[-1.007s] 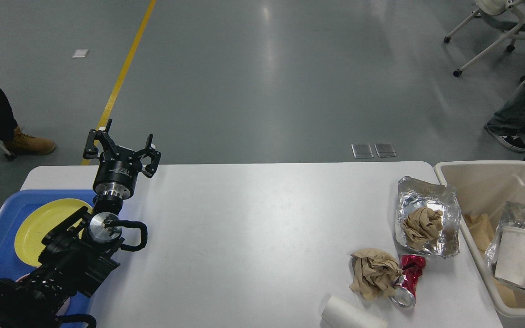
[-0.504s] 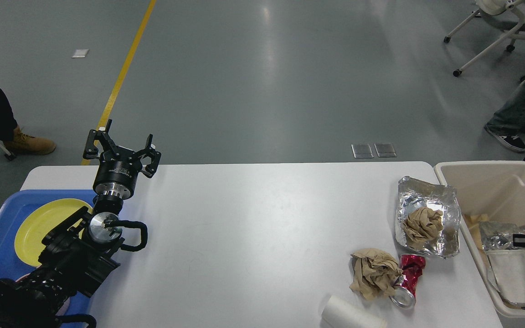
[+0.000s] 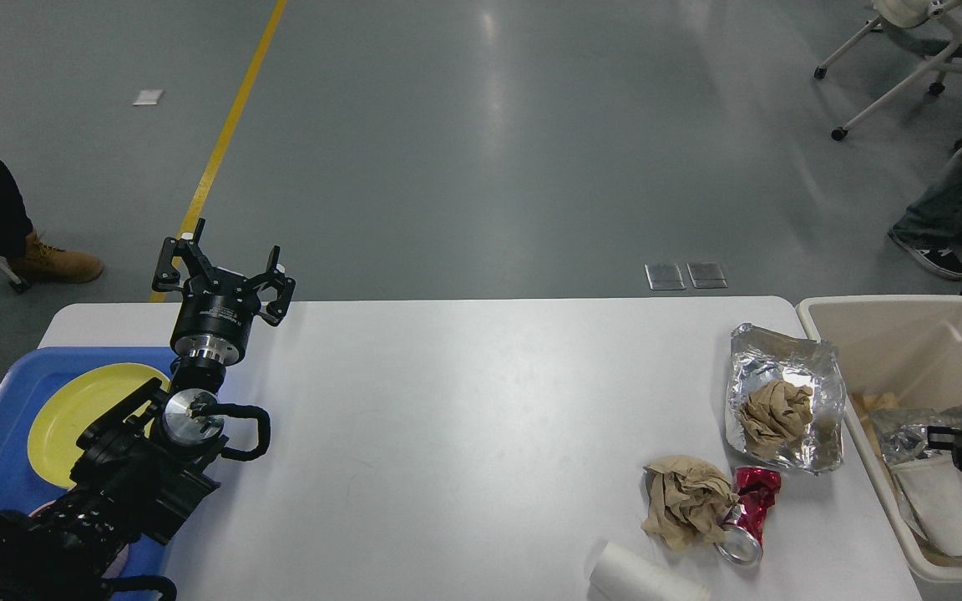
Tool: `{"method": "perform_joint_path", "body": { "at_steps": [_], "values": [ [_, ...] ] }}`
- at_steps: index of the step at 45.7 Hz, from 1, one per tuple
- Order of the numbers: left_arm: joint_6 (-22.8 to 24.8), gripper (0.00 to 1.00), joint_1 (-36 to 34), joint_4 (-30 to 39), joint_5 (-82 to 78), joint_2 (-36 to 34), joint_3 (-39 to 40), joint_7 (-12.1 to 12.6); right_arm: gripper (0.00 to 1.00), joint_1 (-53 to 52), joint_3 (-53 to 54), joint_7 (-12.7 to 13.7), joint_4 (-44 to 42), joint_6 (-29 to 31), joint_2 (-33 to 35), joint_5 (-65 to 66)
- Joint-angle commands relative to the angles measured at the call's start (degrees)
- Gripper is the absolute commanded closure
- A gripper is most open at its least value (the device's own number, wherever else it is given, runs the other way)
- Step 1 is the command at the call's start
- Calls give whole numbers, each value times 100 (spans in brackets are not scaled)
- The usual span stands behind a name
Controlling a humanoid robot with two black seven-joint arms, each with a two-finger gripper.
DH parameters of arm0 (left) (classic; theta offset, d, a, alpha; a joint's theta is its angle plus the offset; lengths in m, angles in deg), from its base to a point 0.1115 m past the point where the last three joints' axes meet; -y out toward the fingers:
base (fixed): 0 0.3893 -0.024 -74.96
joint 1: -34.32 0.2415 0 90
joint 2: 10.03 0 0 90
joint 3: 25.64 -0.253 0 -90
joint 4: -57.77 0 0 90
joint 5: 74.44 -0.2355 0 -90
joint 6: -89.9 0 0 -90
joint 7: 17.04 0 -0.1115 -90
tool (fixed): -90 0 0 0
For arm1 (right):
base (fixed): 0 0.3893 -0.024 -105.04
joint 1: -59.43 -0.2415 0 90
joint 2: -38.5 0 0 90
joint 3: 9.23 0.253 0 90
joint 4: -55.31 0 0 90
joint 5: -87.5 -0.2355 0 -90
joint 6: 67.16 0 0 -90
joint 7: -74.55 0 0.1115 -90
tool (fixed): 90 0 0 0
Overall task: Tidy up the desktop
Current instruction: 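Lower the foil tray into the white bin and open the gripper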
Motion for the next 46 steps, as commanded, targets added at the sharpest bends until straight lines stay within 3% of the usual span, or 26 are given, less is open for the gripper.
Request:
{"method": "perform_joint_path", "body": {
  "at_steps": [1,46],
  "values": [
    [0,4,0,0,0,0,0,0,100,-27,-4,7,-93,-3,117,-4],
    [0,4,0,0,0,0,0,0,100,359,145,-2,-76,-135,-243,-4]
  ]
}}
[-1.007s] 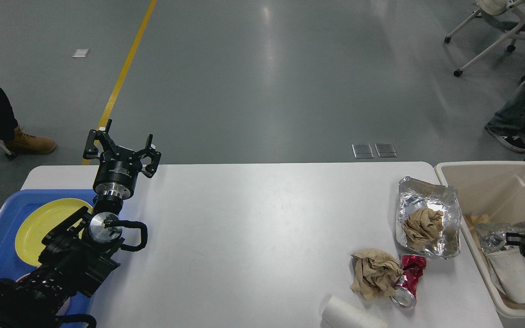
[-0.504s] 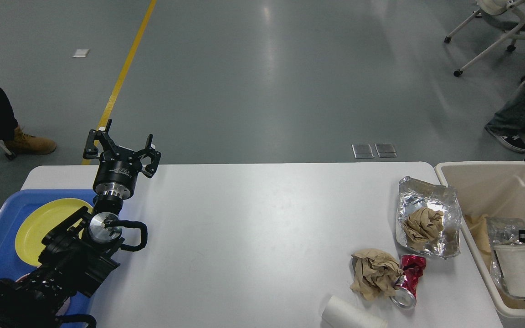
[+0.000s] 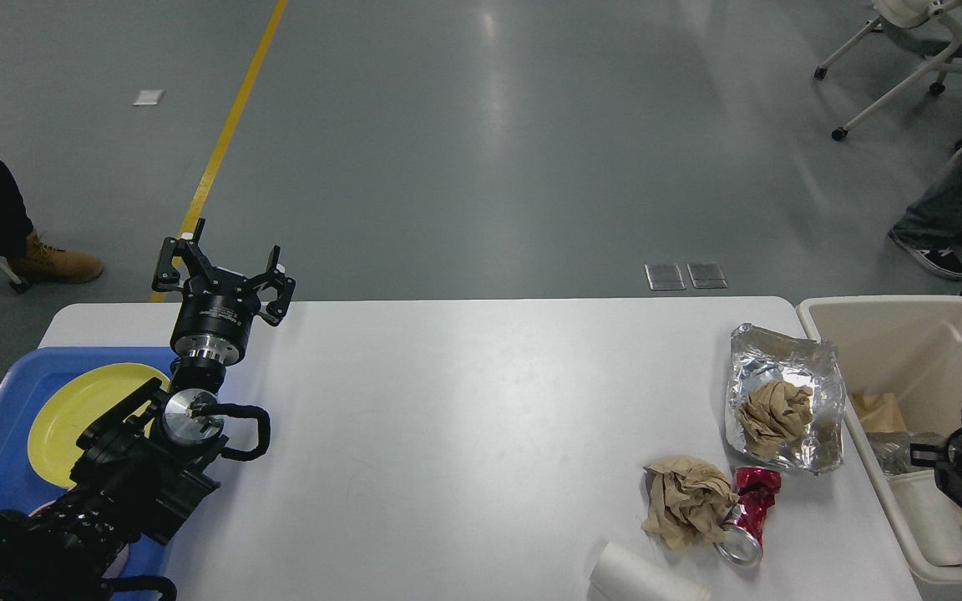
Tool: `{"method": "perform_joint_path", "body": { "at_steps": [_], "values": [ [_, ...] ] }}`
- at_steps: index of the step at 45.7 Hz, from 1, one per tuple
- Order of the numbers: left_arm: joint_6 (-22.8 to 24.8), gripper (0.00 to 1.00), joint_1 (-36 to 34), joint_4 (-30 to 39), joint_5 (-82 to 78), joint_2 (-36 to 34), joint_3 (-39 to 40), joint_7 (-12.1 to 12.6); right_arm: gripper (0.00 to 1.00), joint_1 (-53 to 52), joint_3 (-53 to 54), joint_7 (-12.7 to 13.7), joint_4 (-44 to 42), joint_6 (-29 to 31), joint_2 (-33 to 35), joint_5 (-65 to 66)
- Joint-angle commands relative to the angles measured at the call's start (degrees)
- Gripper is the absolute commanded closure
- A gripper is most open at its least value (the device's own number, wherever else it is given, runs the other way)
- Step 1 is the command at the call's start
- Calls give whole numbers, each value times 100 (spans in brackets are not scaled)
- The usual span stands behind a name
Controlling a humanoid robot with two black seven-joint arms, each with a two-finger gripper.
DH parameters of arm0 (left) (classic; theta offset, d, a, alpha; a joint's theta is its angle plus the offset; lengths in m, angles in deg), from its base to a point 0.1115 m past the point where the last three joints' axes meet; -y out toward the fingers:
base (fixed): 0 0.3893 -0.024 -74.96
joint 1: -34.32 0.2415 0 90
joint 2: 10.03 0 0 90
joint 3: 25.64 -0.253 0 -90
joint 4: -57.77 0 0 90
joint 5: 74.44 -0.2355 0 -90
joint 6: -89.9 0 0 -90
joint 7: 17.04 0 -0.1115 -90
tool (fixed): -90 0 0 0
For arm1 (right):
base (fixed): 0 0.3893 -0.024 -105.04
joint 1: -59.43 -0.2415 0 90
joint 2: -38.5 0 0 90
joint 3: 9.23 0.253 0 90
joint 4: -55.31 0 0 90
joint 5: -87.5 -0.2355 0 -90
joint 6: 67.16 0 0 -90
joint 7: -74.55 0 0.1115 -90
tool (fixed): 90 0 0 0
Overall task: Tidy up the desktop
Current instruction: 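Lower the foil tray into the white bin and open the gripper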
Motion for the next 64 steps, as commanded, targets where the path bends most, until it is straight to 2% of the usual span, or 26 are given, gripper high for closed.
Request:
{"method": "perform_joint_path", "body": {
  "at_steps": [1,6,9,11,18,30,32,36,41,46,53,59,64],
  "values": [
    [0,4,0,0,0,0,0,0,100,9,-4,0,1,-1,-21,0],
    [0,4,0,0,0,0,0,0,100,1,13,-26,1,-36,-21,-9],
    [0,4,0,0,0,0,0,0,68,1,136,-26,-8,-141,-21,-35],
    [0,4,0,0,0,0,0,0,54,9,268,-35,-8,-308,-3,-35],
    [0,4,0,0,0,0,0,0,27,141,391,-35,-17,-695,32,-44],
    [0,4,0,0,0,0,0,0,26,220,409,-35,1,-722,41,-44],
    [0,4,0,0,0,0,0,0,20,203,409,-35,18,-722,41,-44],
    [0,4,0,0,0,0,0,0,0,80,426,-35,71,-669,41,-53],
    [0,4,0,0,0,0,0,0,0,-341,699,-35,413,-485,251,-35],
    [0,4,0,0,0,0,0,0,0,-1149,603,-27,1019,85,884,-27],
    [0,4,0,0,0,0,0,0,0,-2888,24,-18,1618,1684,1306,-18],
    [0,4,0,0,0,0,0,0,0,-4611,-820,-26,2127,3345,1167,-18],
    [0,4,0,0,0,0,0,0,0,-6026,-1199,-26,2786,4260,815,-18]
  ]
}}
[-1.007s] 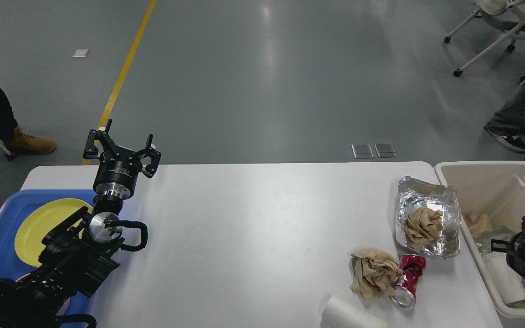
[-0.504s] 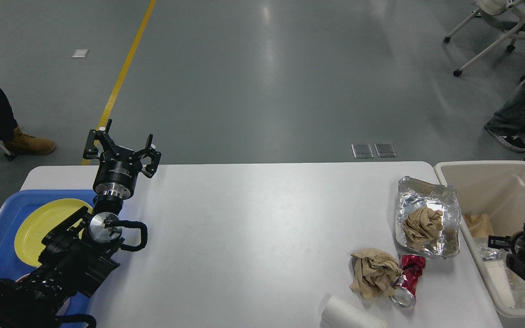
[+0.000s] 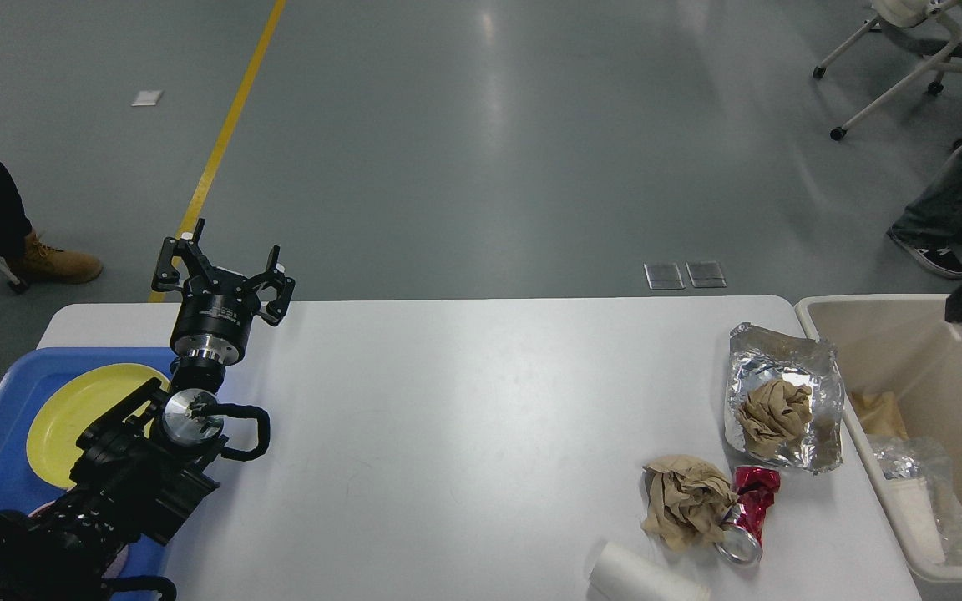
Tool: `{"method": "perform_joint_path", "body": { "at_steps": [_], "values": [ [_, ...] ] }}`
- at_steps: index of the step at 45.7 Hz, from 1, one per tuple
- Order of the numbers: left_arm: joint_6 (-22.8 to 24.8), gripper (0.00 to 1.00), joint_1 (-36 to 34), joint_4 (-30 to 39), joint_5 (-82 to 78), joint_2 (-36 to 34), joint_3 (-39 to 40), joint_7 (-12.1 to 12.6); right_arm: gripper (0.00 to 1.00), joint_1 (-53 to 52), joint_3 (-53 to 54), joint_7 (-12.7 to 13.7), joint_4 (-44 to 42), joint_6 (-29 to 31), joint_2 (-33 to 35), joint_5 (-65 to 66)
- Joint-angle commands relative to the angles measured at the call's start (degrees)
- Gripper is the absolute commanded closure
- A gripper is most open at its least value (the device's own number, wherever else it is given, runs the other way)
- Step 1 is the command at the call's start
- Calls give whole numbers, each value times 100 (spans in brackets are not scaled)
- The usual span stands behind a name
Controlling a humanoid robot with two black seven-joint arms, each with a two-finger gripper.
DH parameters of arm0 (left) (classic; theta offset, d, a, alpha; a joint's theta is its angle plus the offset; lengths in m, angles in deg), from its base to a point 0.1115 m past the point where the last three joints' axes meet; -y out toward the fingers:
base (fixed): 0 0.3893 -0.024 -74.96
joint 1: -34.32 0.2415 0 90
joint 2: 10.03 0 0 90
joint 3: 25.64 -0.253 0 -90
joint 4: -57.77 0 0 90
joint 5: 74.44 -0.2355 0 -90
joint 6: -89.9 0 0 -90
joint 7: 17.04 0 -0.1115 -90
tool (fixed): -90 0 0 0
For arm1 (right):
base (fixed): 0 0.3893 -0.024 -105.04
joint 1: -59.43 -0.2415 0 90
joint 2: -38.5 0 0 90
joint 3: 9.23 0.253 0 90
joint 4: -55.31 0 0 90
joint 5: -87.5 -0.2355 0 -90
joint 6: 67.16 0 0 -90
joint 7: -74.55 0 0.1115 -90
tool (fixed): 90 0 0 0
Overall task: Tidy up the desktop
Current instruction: 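Lower the foil tray into the white bin and open the gripper, then raise the right gripper out of the bin and over the foil bag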
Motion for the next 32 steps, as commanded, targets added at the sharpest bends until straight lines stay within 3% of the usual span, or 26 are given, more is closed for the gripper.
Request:
{"method": "perform_joint_path", "body": {
  "at_steps": [1,7,15,25,32],
  "values": [
    [0,4,0,0,0,0,0,0,0,-1657,-438,-4,789,1097,-387,-13],
    [0,4,0,0,0,0,0,0,0,-2933,-482,5,1704,1228,-1142,-30],
    [0,4,0,0,0,0,0,0,0,-3813,-88,-13,1925,1228,-2347,-118],
    [0,4,0,0,0,0,0,0,0,-4235,967,-13,2162,1228,-2479,-346],
    [0,4,0,0,0,0,0,0,0,-4165,1003,13,2215,1228,-2366,-470]
  ]
}}
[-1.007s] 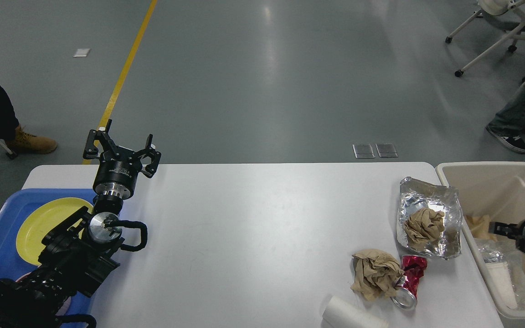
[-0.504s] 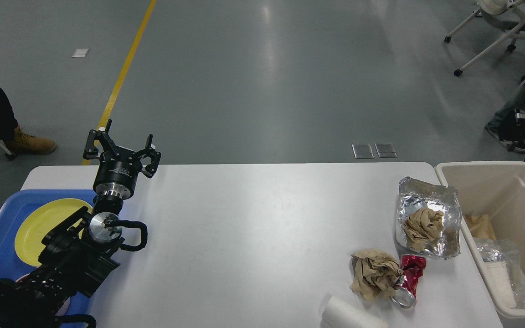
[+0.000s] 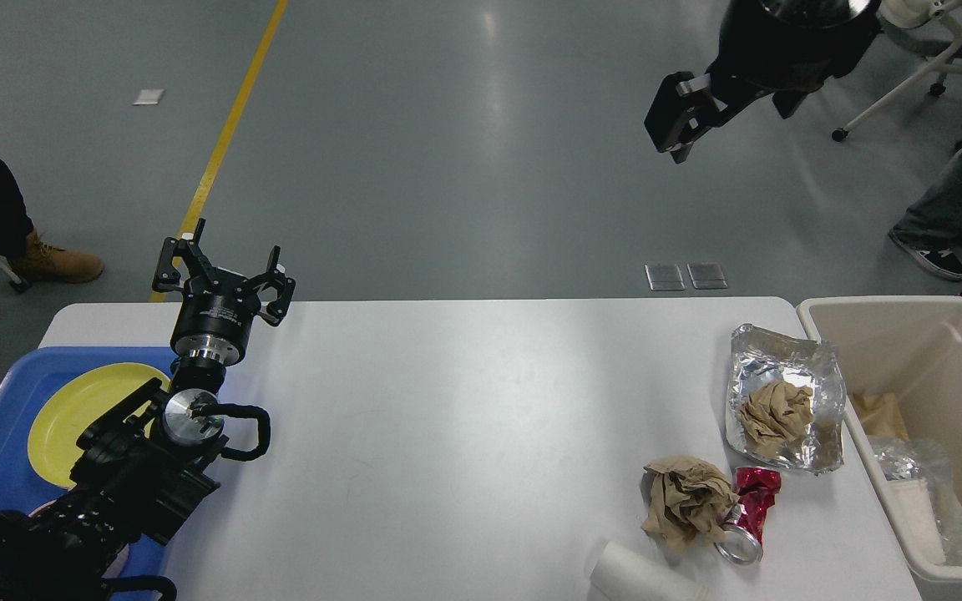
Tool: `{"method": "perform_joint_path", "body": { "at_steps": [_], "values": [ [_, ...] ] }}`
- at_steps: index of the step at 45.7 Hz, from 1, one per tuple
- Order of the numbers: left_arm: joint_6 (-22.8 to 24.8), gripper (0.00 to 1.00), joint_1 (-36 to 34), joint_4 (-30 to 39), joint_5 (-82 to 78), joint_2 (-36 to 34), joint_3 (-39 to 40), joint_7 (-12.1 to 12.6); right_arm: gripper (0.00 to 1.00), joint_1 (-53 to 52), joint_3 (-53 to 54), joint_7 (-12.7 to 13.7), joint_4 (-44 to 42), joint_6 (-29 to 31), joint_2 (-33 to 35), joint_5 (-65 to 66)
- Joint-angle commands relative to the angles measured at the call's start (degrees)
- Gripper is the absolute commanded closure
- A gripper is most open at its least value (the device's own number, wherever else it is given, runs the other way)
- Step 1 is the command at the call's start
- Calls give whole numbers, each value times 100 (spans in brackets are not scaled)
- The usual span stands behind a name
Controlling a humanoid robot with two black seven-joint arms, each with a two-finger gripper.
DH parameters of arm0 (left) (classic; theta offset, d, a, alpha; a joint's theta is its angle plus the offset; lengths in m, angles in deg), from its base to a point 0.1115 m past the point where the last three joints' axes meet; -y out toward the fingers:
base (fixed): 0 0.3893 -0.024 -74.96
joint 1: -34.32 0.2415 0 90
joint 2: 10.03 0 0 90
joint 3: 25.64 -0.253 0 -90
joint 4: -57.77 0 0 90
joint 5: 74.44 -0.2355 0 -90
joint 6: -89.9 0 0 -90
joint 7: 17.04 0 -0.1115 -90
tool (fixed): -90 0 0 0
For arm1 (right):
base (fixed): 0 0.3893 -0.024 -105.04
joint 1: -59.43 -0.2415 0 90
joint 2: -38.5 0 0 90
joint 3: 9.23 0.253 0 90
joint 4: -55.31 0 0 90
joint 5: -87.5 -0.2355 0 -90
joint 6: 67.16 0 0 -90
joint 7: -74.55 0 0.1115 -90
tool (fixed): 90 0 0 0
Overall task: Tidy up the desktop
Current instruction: 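Raise the right gripper out of the bin and over the foil bag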
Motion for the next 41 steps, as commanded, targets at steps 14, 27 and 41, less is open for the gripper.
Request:
{"method": "perform_joint_path", "body": {
  "at_steps": [14,27,41],
  "values": [
    [0,4,0,0,1,0,0,0,0,157,-1236,44,703,0,1094,-20],
    [0,4,0,0,1,0,0,0,5,1342,-1783,53,2419,-3320,1234,-2],
    [0,4,0,0,1,0,0,0,6,3653,-1668,53,944,-4147,1270,15]
  ]
}}
